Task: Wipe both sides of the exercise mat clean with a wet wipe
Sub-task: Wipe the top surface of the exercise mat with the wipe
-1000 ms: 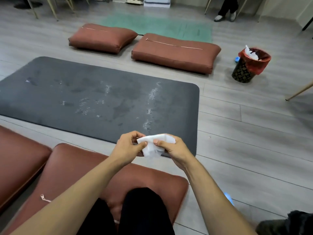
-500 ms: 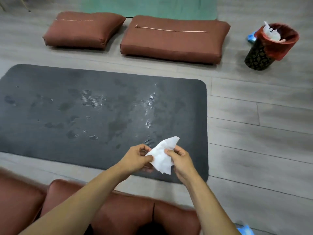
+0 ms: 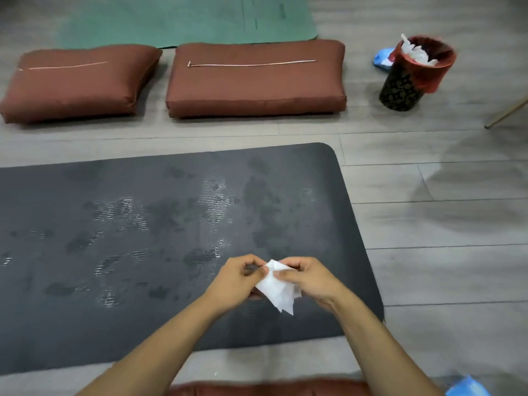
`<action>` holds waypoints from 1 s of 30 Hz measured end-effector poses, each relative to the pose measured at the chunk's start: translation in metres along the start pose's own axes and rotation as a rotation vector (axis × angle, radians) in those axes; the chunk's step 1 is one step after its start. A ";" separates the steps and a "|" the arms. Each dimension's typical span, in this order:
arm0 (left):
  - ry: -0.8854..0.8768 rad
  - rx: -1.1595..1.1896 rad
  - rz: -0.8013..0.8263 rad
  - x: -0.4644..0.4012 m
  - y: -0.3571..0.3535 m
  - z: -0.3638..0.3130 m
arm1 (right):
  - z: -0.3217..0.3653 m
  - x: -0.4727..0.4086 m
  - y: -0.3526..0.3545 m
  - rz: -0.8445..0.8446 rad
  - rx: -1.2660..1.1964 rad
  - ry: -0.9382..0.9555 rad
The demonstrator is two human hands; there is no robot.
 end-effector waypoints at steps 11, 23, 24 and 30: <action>-0.038 -0.413 -0.144 -0.141 0.061 0.132 | -0.064 -0.187 0.086 -0.723 0.597 0.015; -0.454 -1.042 -0.298 -0.364 0.056 0.175 | -0.175 -0.358 0.147 -0.999 0.992 0.513; -0.469 -1.065 -0.327 -0.383 0.061 0.164 | -0.177 -0.358 0.147 -1.012 0.980 0.524; -0.379 -1.053 -0.461 -0.441 0.095 0.149 | -0.176 -0.354 0.145 -0.980 0.969 0.459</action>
Point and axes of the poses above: each hand's wrist, its own x-axis away from the middle knuckle, its own y-axis out of the back of the hand, z = x × y, the point moved 5 cm from there along -x, towards the middle knuckle, and after that the axes turned 15 degrees about x, right-handed, at the moved point
